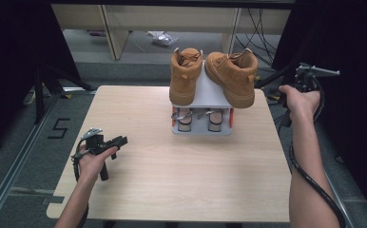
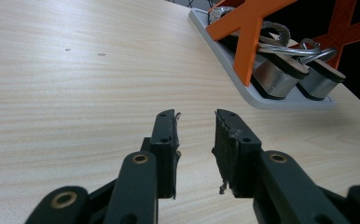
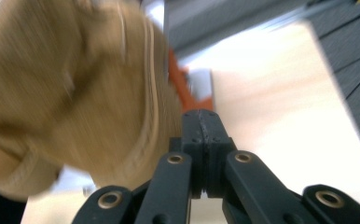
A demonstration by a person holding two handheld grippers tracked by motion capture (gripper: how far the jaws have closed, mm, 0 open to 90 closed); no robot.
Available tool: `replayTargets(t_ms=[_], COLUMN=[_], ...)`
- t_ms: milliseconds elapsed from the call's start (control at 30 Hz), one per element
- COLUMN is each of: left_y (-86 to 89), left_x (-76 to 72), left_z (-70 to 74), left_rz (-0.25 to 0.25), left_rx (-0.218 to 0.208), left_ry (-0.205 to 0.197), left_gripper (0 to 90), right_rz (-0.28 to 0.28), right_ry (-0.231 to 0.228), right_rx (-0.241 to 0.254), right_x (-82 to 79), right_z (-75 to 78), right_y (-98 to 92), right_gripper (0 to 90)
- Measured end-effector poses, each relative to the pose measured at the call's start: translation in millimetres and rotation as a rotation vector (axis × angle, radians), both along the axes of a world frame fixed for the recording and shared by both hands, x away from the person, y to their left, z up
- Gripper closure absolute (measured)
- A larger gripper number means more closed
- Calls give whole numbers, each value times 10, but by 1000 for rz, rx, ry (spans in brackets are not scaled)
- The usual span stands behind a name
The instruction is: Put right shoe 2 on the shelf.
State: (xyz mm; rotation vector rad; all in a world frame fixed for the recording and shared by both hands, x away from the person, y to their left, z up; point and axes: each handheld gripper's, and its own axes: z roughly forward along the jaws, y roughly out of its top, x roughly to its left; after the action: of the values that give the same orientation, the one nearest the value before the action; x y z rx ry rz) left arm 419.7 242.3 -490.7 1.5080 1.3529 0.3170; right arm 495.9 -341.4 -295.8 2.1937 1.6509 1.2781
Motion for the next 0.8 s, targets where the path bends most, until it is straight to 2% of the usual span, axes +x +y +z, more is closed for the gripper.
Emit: replayTargets(t_ms=[67,100,200,233,300,367,433,533,567,600,633,667,700,733,800], left_y=[6,9,16,16,14,12,11,12,13,9,5,1,-2,-2,-2], left_x=[-1,-2,-4,-1,-3,-3,-5,-4,-5,-3,-3,-2,-4,-5,-5], left_z=[2,2,-3,-9,-10,-11,-10,-7,-3,-6,-10,-12,-12,-11,-10], left_rz=[3,4,4,0,1,2,2,2,4,5,3,1,0,0,0], left_rx=[-1,0,2,-4,-5,-6,-6,-6,2,0,0,1,3,4,5], left_ry=[0,1,2,-2,-2,-2,-4,-6,2,4,5,5,5,4,4], left_gripper=[688,688,688,688,688,688,688,688,688,688,688,688,688,688,688], right_rz=[25,33,77,83,90,111,101,108,89,100,111,104,121,118,104], right_ry=[11,23,34,33,28,11,28,30,35,19,13,37,37,22,29], right_rx=[-9,6,-1,3,-30,-9,-69,-94,-67,-52,-11,-41,-28,-37,-36], right_x=[-33,-44,-78,-87,-104,-107,-99,-103,-108,-104,-106,-97,-90,-80,-78], right_z=[-125,-167,-275,-290,-300,-302,-276,-260,-261,-276,-279,-276,-286,-296,-277], right_y=[30,60,142,175,242,311,365,376,395,388,392,410,425,438,467], right_gripper=[900,900,900,900,900,900,900,900,900,900,900,900,900,900,900])
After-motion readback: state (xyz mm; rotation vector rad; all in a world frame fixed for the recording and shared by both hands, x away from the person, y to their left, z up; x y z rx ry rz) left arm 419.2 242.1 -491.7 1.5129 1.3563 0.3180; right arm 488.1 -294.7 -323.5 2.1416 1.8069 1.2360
